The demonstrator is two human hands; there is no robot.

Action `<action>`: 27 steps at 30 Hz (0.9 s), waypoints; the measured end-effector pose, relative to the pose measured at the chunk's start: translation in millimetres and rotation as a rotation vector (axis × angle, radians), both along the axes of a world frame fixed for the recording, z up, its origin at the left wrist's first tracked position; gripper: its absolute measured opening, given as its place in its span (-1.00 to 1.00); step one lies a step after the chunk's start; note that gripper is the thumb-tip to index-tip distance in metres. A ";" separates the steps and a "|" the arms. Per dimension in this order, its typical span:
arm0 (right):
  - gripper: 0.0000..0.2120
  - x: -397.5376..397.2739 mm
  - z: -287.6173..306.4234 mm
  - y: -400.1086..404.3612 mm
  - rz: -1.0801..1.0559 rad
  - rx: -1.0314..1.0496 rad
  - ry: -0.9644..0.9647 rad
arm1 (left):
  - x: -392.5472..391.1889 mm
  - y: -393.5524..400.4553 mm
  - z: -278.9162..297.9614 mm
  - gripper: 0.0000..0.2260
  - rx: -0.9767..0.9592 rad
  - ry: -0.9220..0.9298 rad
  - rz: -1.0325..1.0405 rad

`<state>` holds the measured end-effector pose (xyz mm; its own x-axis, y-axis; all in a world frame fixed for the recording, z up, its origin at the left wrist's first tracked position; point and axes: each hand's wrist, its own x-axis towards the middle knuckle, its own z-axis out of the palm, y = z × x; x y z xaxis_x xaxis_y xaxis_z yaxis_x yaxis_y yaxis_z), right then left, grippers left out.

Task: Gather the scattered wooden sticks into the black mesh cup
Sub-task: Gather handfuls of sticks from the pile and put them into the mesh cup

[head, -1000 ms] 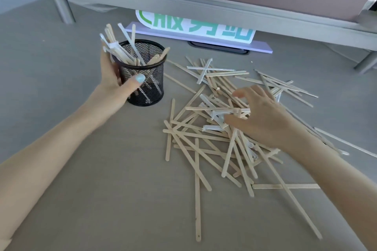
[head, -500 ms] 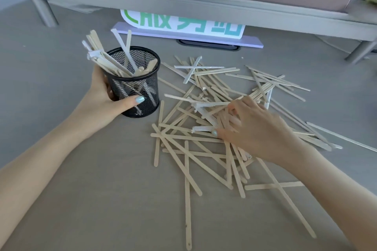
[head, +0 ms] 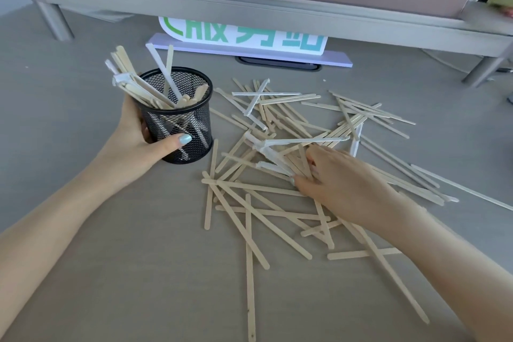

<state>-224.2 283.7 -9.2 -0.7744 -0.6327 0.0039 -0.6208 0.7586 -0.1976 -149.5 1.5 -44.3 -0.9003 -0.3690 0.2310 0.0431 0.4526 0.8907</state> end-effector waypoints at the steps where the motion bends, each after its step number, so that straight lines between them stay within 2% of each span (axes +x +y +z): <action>1: -0.73 0.6 0.9 -0.2 0.010 -0.001 -0.010 | 0.3 0.9 0.2 -0.19 0.001 -0.001 0.001; 8: -0.72 -0.5 4.8 0.0 0.051 -0.057 -0.113 | 0.2 5.5 1.9 -0.35 0.047 0.014 -0.040; 12: -0.75 -2.0 11.6 1.7 0.033 -0.136 -0.118 | 1.9 5.3 4.1 -0.31 0.069 0.005 -0.051; 16: -0.82 -3.2 21.9 2.1 0.028 -0.278 -0.204 | 3.0 3.4 4.2 -0.26 0.080 0.000 -0.064; 18: -0.76 -5.9 25.0 -1.9 0.026 -0.369 -0.260 | 2.7 3.8 4.6 -0.25 0.087 -0.002 -0.068; 23: -0.63 -12.5 33.3 -18.2 -0.047 -0.805 -0.489 | 2.9 4.9 5.1 -0.36 0.107 -0.015 -0.066; 27: -0.57 -13.9 52.9 -35.9 -0.078 -1.285 -0.760 | 3.3 4.6 4.5 -0.31 0.101 -0.019 -0.058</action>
